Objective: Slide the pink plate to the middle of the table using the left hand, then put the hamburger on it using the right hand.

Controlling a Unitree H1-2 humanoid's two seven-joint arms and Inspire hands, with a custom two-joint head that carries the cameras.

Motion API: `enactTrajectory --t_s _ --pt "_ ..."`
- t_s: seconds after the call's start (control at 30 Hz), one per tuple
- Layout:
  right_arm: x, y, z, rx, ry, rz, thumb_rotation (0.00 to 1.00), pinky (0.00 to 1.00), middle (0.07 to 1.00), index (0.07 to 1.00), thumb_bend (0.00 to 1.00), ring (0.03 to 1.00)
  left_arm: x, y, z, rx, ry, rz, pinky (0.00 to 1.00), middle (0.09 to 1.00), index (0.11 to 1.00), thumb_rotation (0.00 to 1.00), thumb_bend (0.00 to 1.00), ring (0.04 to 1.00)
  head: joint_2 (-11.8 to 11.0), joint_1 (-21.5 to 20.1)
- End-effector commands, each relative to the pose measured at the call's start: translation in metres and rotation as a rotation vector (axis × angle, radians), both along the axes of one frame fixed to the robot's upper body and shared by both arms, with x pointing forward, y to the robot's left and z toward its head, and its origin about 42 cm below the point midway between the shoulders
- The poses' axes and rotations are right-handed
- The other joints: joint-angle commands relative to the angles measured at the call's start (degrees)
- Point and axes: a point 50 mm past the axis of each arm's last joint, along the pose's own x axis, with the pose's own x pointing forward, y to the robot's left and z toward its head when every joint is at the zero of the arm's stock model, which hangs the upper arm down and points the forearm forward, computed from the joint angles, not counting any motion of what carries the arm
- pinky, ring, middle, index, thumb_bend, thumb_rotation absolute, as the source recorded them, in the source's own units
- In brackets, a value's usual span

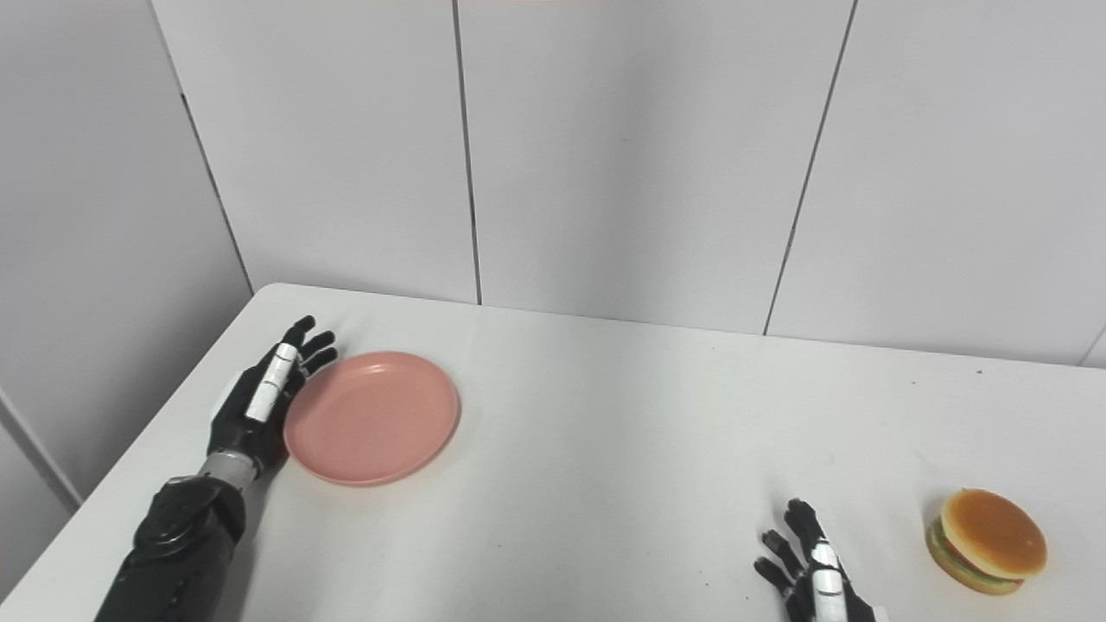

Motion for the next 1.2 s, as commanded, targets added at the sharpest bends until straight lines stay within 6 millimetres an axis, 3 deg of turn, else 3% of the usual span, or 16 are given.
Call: enactTrajectory --t_s 0.0,0.6,0.93,1.17 --pt "-0.026 0.0 -0.014 -0.005 0.096 0.014 1.0 0.84 0.954 0.914 0.66 0.885 0.004 -0.015 0.005 -0.016 0.009 -0.022 0.84 0.864 0.886 0.7 0.87 0.893 0.09 -0.1" --pt "-0.027 0.009 -0.013 0.009 0.106 0.009 1.0 0.81 0.933 0.885 0.67 0.857 -0.001 -0.1 0.012 -0.011 0.051 -0.171 0.82 0.859 0.886 0.73 0.85 0.882 0.96 -3.9" --pt "-0.029 0.027 -0.01 0.007 0.106 0.02 0.98 0.8 0.931 0.886 0.68 0.854 -0.014 -0.129 0.025 -0.034 0.076 -0.187 0.86 0.863 0.879 0.73 0.79 0.884 1.99 -12.72" --pt "-0.027 0.045 -0.008 -0.018 0.108 0.02 0.98 0.79 0.92 0.886 0.66 0.841 -0.023 -0.144 0.026 -0.098 0.1 -0.195 0.91 0.88 0.902 0.7 0.68 0.912 1.9 -18.08"
